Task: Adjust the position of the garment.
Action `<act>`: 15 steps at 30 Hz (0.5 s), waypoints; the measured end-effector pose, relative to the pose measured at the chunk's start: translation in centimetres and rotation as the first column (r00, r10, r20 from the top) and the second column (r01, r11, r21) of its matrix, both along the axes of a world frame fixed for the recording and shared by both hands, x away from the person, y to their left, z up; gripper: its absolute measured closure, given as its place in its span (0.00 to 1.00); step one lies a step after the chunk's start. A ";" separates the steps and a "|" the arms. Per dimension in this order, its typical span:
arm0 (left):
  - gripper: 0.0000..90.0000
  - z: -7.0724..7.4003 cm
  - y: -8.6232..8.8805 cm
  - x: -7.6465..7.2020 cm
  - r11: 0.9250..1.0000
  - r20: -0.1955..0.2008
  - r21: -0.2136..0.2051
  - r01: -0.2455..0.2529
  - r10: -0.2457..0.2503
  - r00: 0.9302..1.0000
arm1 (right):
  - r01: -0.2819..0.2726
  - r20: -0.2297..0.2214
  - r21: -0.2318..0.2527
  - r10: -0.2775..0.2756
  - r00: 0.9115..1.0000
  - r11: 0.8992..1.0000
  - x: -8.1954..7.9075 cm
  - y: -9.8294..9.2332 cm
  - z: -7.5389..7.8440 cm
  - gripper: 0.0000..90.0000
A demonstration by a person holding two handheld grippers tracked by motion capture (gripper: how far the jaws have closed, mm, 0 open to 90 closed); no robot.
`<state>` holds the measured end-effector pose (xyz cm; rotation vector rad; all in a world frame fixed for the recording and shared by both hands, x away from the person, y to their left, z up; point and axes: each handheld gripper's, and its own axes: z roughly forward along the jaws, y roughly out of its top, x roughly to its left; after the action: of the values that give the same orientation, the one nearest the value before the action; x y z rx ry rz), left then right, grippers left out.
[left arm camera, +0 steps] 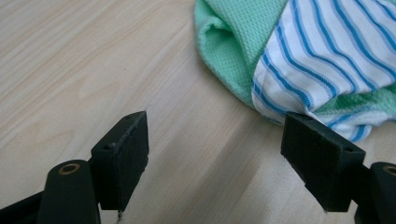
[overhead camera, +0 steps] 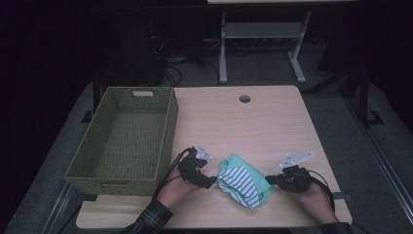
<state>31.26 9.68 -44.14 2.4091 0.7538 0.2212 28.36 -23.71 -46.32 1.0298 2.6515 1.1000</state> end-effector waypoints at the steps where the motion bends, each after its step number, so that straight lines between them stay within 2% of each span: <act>1: 0.25 0.0 0.0 0.0 1.000 0.002 -0.003 -0.001 0.001 1.000 | -0.011 0.011 0.002 0.011 1.000 1.000 -0.2 0.1 0.0 0.99; 6: 0.25 0.2 0.0 -0.1 1.000 0.006 -0.007 -0.002 0.002 1.000 | -0.037 0.002 0.014 0.037 0.999 0.999 -1.4 0.6 -0.2 0.99; 8: 0.25 0.4 -0.1 -0.2 1.000 0.003 -0.010 0.006 -0.006 1.000 | -0.026 0.025 0.011 0.026 0.999 1.000 -1.5 0.4 0.0 0.99; 15: 0.25 1.8 -0.8 -0.8 0.998 -0.007 -0.025 0.053 -0.054 0.999 | 0.092 0.070 -0.009 -0.091 0.993 0.996 -0.1 -1.7 0.3 0.99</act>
<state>30.45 8.85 -42.38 2.4046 0.6903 0.1806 28.25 -25.37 -46.03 1.0784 2.5271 1.0795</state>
